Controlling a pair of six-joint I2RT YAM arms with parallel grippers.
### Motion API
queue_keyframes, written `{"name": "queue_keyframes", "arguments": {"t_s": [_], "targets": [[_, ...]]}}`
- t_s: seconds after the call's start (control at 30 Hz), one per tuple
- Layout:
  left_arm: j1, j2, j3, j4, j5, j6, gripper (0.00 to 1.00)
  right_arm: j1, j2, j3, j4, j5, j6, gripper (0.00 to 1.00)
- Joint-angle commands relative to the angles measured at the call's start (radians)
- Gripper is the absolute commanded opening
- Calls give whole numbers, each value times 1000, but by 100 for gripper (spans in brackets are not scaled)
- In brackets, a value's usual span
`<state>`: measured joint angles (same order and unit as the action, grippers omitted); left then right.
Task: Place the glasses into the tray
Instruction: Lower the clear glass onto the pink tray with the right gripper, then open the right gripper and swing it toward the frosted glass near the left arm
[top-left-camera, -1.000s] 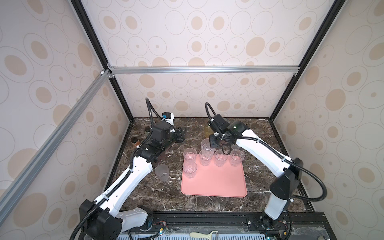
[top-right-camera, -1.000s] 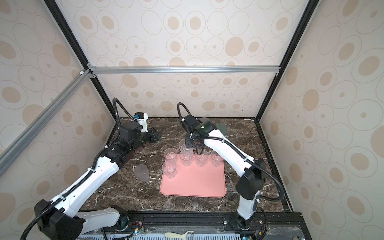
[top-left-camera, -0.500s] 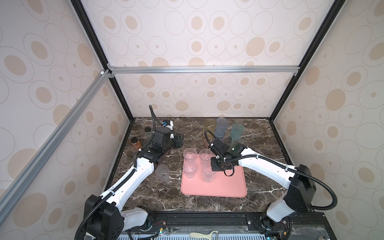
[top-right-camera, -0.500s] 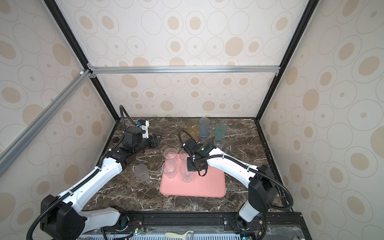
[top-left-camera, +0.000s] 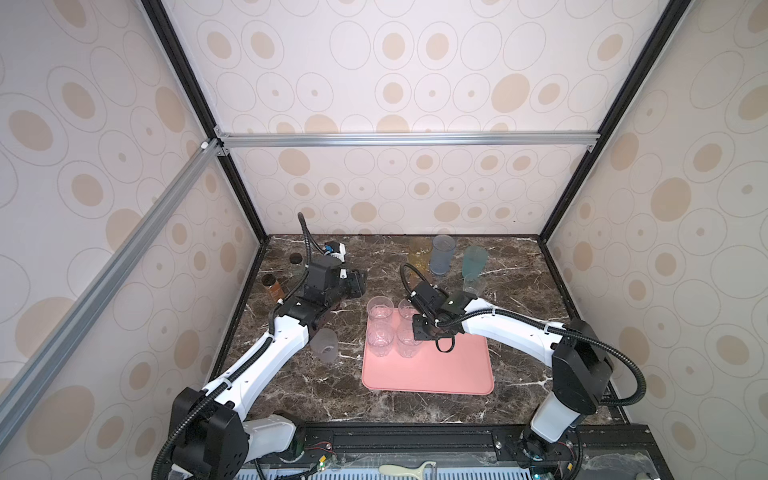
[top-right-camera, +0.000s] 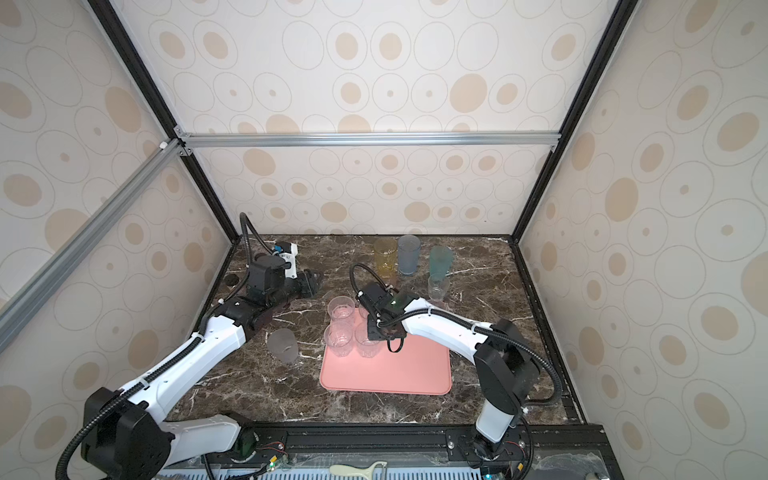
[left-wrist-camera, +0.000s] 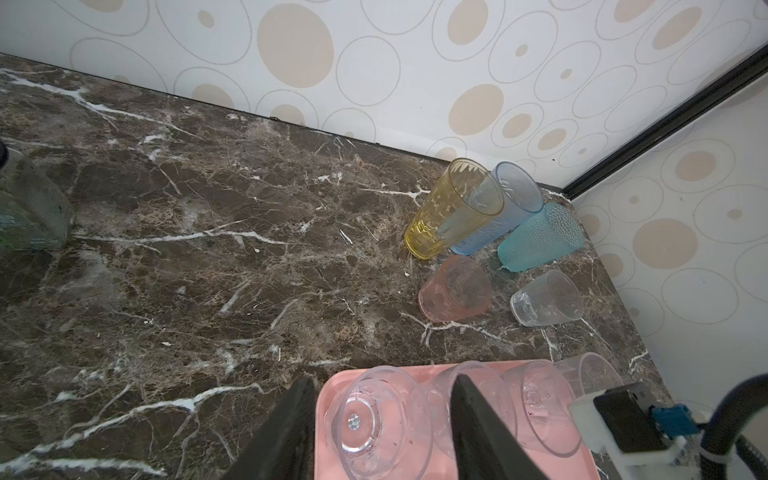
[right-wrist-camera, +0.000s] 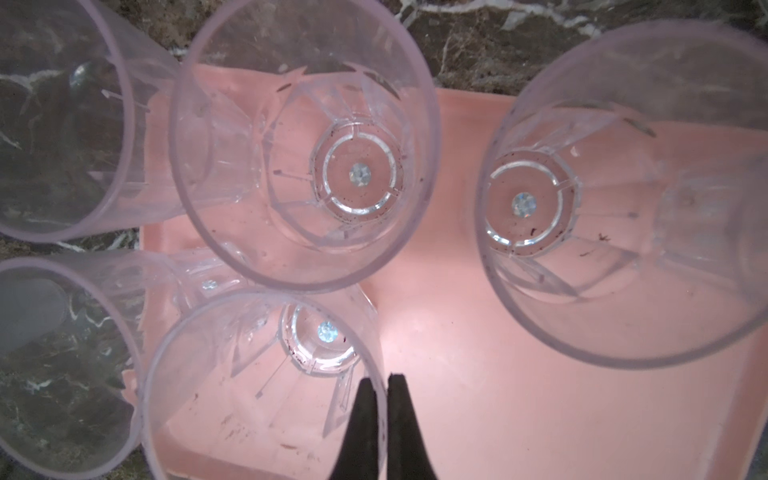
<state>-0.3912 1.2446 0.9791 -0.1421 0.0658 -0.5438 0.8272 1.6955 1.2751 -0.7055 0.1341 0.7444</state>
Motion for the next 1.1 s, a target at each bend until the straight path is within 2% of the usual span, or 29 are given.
{"name": "queue_keyframes", "arguments": {"t_s": [0.0, 0.37, 0.43, 0.63, 0.77, 0.9, 1.07], "targets": [[10, 8, 2, 19, 3, 23, 53, 0, 26, 37, -18, 47, -2, 0], [17, 7, -1, 25, 3, 28, 53, 1, 4, 33, -39, 52, -34, 1], [19, 7, -2, 21, -1, 30, 53, 2, 11, 32, -32, 36, -29, 6], [32, -6, 10, -6, -19, 53, 53, 1, -28, 35, -33, -18, -23, 33], [57, -15, 39, -47, -43, 90, 53, -14, -86, 93, -95, -60, -46, 43], [106, -29, 74, -90, -61, 139, 54, -91, -138, 169, -147, -151, -71, 46], [171, -52, 97, -142, -55, 201, 56, -280, -202, 180, -101, -309, -57, 46]]}}
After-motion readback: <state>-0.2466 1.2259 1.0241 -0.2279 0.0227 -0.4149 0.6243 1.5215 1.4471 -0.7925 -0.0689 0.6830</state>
